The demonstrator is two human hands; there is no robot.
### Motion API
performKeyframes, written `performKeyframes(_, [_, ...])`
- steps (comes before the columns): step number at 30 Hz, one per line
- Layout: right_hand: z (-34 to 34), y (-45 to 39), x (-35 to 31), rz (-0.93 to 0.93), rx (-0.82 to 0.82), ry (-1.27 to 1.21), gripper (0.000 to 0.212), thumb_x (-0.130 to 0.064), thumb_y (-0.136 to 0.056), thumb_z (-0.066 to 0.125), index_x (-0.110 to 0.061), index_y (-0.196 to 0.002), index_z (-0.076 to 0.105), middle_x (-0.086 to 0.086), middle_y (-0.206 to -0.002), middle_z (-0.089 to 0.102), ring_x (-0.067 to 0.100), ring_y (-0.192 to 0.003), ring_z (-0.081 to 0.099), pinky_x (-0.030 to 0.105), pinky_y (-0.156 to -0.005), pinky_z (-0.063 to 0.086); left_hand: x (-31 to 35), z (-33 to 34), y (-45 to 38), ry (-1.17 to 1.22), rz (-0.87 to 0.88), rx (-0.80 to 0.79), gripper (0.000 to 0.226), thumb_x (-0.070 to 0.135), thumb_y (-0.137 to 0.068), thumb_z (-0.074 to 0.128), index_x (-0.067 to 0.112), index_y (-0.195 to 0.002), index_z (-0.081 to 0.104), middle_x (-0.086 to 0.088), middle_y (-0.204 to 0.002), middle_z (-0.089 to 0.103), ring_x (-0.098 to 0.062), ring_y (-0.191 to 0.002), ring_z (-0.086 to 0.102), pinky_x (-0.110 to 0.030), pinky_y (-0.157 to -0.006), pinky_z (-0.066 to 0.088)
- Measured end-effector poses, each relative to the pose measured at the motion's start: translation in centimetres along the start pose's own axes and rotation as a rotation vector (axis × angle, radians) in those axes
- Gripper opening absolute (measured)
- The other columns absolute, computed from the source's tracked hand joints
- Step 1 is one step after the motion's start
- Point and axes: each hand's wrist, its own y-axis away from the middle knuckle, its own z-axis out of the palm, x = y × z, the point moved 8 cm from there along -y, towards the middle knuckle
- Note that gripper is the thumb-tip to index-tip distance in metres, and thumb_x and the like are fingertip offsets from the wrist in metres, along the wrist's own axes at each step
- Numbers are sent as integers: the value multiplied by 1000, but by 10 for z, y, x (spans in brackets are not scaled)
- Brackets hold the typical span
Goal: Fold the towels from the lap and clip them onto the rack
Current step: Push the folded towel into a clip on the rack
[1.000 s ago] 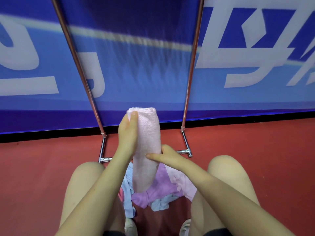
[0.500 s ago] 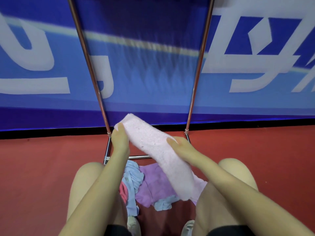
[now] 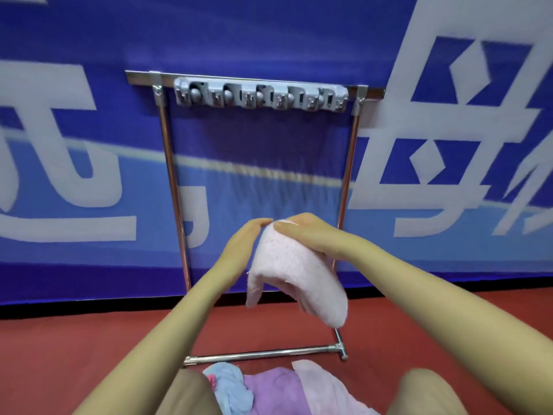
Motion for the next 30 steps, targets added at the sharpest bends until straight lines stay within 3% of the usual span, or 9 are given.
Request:
performKeyframes(4, [-29,-23,-36,-30,39,-61,29,-33,-95,50,-14,-80,66,-2,-78,64,12,-73,56,28,-70,44,-22,-32,-60,-70,-152,-44,26,39,-89,51,19,-93,67,9,-90,74,-18,-108,65,-35,-94,53])
performKeyframes(7, [-46,-42,-65,-113,77,-50,26,-29,-94,52,-13,-75,62,-4,-70,58,11,-67,49,28,-65,40,47,-21,-40,-169,-212,-106,22,45,-83,52,29,-79,65,5,-81,69,-15,-89,64,-42,-85,51])
performKeyframes(8, [-50,-48,-74,-136,82,-44,27,-28,-94,53,-15,-72,63,-6,-68,58,9,-65,49,26,-63,40,67,-15,-33,-432,-158,-226,16,36,-81,59,24,-86,69,-4,-86,70,-24,-96,64,-48,-90,50])
performKeyframes(10, [-55,-61,-88,-159,90,-14,31,-31,-93,54,-15,-67,59,-6,-64,54,9,-61,45,25,-58,37,80,-23,0,-477,-459,-297,35,-5,-66,71,-2,-101,70,-27,-89,69,-48,-106,58,-52,-93,51])
performKeyframes(12, [-57,-74,-98,-170,98,43,34,-39,-92,55,-14,-69,51,0,-65,44,14,-63,38,29,-58,32,77,-40,-26,-160,-321,-229,44,9,-54,82,10,-97,76,-22,-85,72,-24,-86,71,-28,-72,59])
performKeyframes(14, [-55,-87,-107,-191,74,110,40,-49,-88,56,-14,-69,50,2,-68,45,15,-64,40,32,-61,35,96,-79,-34,45,-156,-69,7,21,-76,71,21,-75,78,-16,-92,72,-7,-64,70,-17,-55,55])
performKeyframes(18, [-35,-113,-117,-191,-88,345,34,-56,-75,67,-26,-91,65,-10,-88,67,8,-82,64,31,-76,51,56,-132,-40,-616,-284,-4,18,15,-91,64,0,-98,67,-24,-83,68,-28,-79,69,-43,-87,56])
performKeyframes(23, [-23,-154,-135,-210,-116,475,27,-49,-77,67,-26,-89,62,-8,-89,65,10,-80,61,27,-69,47,109,-204,-86,-778,210,7,53,66,-75,47,14,-76,57,2,-68,61,-14,-64,53,-37,-65,48])
performKeyframes(30, [-30,-230,-189,-342,62,416,31,-33,-91,51,-4,-89,62,1,-83,60,13,-76,52,31,-68,40,134,-261,-138,-976,388,323,42,52,-90,36,16,-71,47,0,-69,57,-20,-66,52,-36,-57,41])
